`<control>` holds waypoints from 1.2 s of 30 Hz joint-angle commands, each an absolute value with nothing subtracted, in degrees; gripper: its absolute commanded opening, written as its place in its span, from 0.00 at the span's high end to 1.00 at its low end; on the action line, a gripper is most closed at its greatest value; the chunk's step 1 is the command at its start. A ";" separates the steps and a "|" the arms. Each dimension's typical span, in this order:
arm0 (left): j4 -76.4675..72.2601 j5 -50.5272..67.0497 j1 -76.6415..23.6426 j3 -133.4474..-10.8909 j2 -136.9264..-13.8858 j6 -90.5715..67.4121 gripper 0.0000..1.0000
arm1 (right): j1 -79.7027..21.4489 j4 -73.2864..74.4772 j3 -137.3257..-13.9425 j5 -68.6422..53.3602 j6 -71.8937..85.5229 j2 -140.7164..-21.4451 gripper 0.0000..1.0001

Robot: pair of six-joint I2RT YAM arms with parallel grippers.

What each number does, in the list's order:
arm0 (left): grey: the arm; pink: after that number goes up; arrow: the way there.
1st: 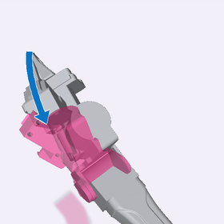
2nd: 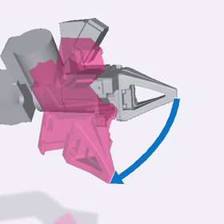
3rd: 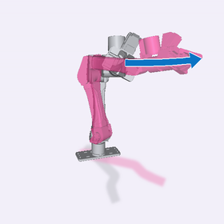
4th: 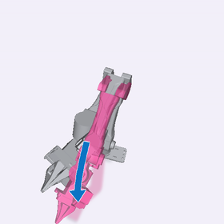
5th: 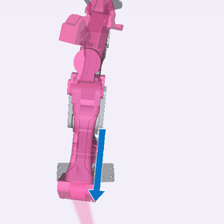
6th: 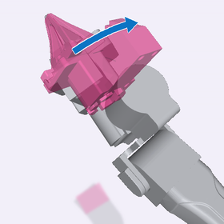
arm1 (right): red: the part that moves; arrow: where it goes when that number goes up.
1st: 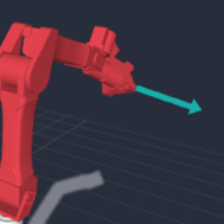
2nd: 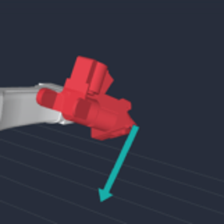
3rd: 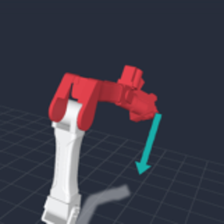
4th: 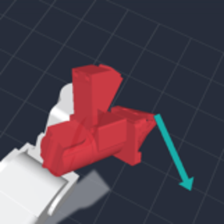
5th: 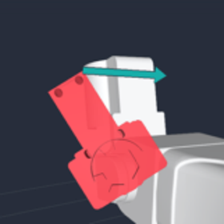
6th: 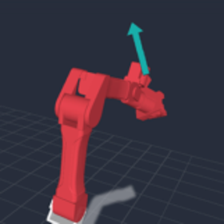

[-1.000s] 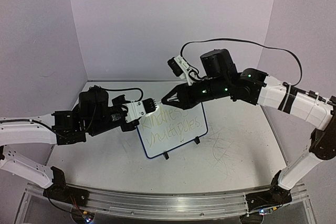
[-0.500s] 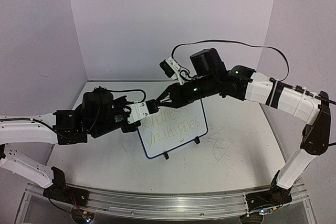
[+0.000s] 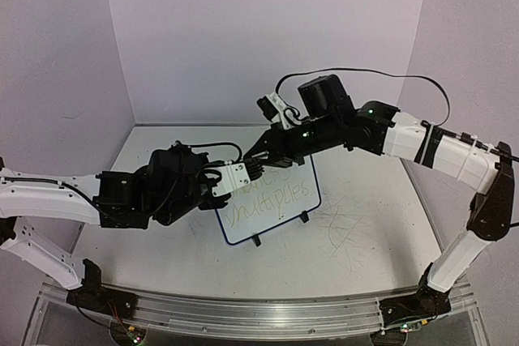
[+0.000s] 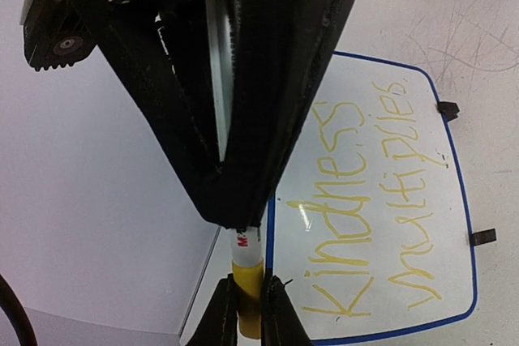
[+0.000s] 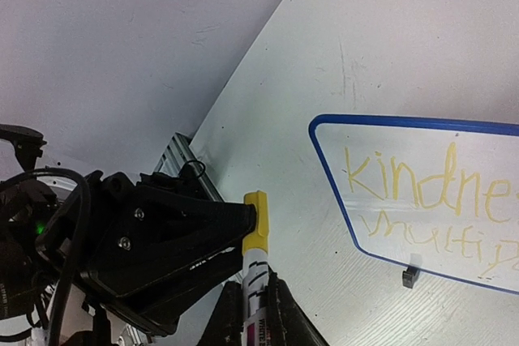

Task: Write a sentence on the whiteboard
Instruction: Insert the whiteboard marker without the cap into the pen cap, then put down the whiteboard marker at the center of the board.

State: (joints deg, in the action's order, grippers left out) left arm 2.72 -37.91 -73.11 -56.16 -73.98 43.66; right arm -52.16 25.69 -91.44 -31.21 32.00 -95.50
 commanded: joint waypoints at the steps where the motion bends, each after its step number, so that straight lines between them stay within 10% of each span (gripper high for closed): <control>1: -4.98 -31.54 -76.84 -56.76 -68.67 34.50 1.00 | -53.02 18.21 -87.98 -27.08 29.25 -90.49 0.80; 12: 7.97 -32.86 -76.80 -48.96 -59.17 2.28 1.00 | -49.53 17.18 -87.74 -8.36 14.31 -70.91 0.09; 23: 37.56 -50.58 -76.69 -44.23 -50.82 -62.77 1.00 | -49.48 17.05 -81.81 3.81 9.01 -66.29 0.02; 36: 25.59 -28.10 -55.60 -35.94 -70.51 -62.61 1.00 | -49.49 16.99 -78.73 5.97 5.73 -61.89 0.02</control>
State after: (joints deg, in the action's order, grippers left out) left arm 33.40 -35.89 -60.03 -39.20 -69.14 -63.45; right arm -49.41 18.90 -80.25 4.30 7.08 -64.92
